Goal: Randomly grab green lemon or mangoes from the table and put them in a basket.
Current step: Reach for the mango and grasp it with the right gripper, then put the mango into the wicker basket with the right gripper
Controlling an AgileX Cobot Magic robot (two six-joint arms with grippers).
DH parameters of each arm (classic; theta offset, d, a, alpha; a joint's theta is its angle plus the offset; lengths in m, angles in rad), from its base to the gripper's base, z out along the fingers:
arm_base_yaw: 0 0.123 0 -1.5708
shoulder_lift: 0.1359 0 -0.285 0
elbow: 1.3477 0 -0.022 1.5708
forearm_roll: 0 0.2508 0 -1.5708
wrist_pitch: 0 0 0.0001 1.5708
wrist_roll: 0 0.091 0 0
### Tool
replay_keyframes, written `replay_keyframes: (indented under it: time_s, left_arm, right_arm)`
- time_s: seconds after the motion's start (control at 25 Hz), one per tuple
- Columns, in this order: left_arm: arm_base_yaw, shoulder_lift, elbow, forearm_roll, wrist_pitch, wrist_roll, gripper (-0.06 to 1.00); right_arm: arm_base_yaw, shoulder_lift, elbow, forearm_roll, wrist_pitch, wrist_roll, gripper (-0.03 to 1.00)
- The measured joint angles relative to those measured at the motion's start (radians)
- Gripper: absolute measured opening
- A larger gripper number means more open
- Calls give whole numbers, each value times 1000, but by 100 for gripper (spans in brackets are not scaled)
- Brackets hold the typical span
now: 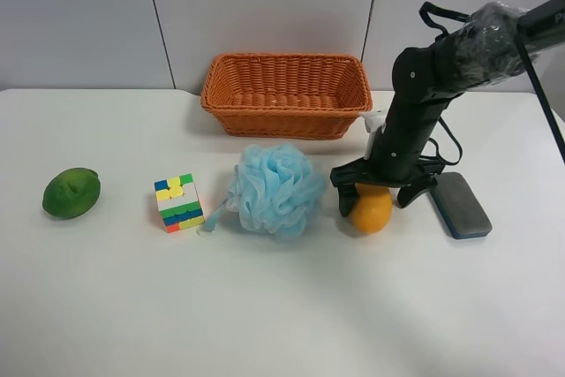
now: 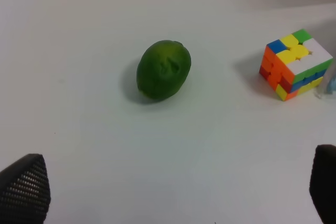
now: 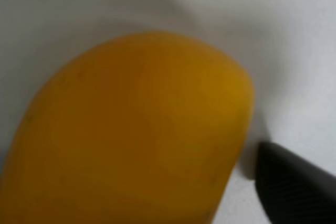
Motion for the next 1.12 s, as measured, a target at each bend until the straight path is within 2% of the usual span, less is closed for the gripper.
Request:
replay_keyframes:
  time_s: [0.08, 0.12, 0.6, 1.12]
  left_arm:
    - [0, 0, 0, 0, 0, 0, 99]
    - [0, 0, 0, 0, 0, 0, 99]
    - [0, 0, 0, 0, 0, 0, 99]
    - [0, 0, 0, 0, 0, 0, 99]
  right_arm:
    - [0, 0, 0, 0, 0, 0, 66]
    - [0, 0, 0, 0, -1, 1, 61]
    - [0, -2, -12, 0, -4, 1, 62]
    - [0, -215, -83, -1, 248, 1, 62]
